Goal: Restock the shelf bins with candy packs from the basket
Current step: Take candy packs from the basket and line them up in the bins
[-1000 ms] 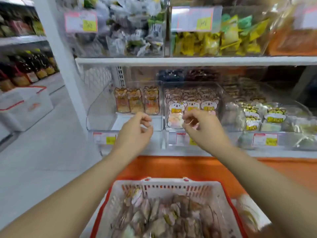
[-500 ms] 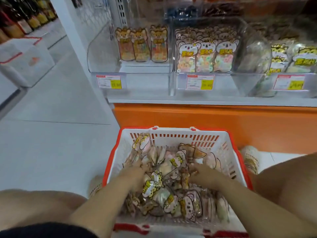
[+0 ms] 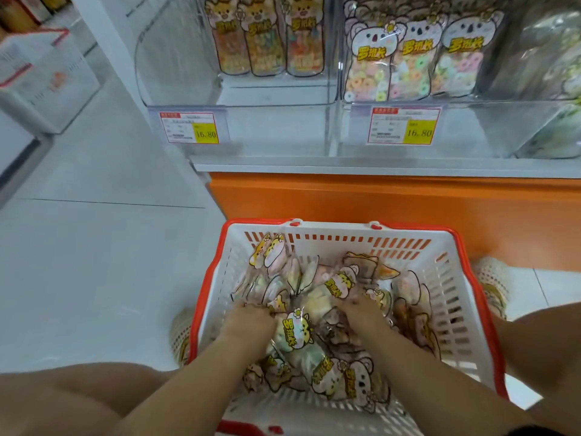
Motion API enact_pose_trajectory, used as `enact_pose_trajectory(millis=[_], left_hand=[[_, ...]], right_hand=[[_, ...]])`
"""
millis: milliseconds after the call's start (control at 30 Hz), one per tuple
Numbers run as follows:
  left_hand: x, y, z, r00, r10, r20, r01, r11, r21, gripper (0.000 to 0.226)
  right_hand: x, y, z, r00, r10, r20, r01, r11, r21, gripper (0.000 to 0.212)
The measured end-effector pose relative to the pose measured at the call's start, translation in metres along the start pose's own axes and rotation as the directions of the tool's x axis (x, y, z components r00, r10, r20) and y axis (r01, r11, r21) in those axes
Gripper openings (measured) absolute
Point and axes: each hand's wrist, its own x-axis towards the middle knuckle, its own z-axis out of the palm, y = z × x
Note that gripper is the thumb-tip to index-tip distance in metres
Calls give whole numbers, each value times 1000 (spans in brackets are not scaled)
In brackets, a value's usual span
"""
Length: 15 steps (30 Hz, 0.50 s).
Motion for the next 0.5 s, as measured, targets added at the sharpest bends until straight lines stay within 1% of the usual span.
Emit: enact_pose_trajectory(millis=[67, 100, 133, 167, 200, 267, 333, 367, 400, 433, 467, 500], left_hand=[[2, -3, -4, 1000, 0, 25, 1, 1000, -10, 34], [2, -7, -8, 999, -5, 31, 7, 998, -63, 34], [-1, -11, -15, 1000, -7, 20, 10, 989, -148, 36], [-3, -18, -23, 1000, -10, 1, 10, 963, -270, 37], [-6, -26, -31, 999, -13, -43, -6, 913, -407, 35], [-9, -40, -43, 990, -5, -141, -89, 751, -655, 28], [-13, -46, -53, 970, -30, -241, -174, 605, -777, 23], [-14, -47, -55, 964, -63, -259, -186, 538, -822, 20], [-17, -45, -59, 957, -97, -274, -202, 456, -867, 19], [-16, -43, -60, 958, -130, -255, -196, 351, -916, 16], [-18, -39, -63, 959, -152, -238, -199, 234, -952, 18], [-19, -35, -64, 966, -165, -198, -178, 127, -976, 34]], right_hand=[[1, -3, -9, 998, -6, -64, 12, 994, 105, 37], [2, -5, -15, 997, -7, -82, 23, 981, 193, 32], [1, -8, -22, 995, 3, -98, 26, 958, 285, 27], [1, -10, -29, 994, 12, -107, 29, 927, 375, 21], [-2, -14, -36, 993, 13, -117, 40, 899, 437, 17], [-11, -24, -49, 987, -47, -154, 118, 863, 492, 10], [-21, -32, -60, 977, -103, -186, 186, 837, 514, 8], [-26, -34, -65, 974, -120, -194, 207, 820, 533, 10], [-29, -35, -69, 969, -129, -211, 225, 816, 533, 11], [-33, -36, -72, 963, -136, -231, 242, 813, 530, 13], [-40, -38, -74, 960, -145, -241, 253, 821, 512, 15], [-46, -40, -74, 954, -161, -251, 270, 826, 495, 17]])
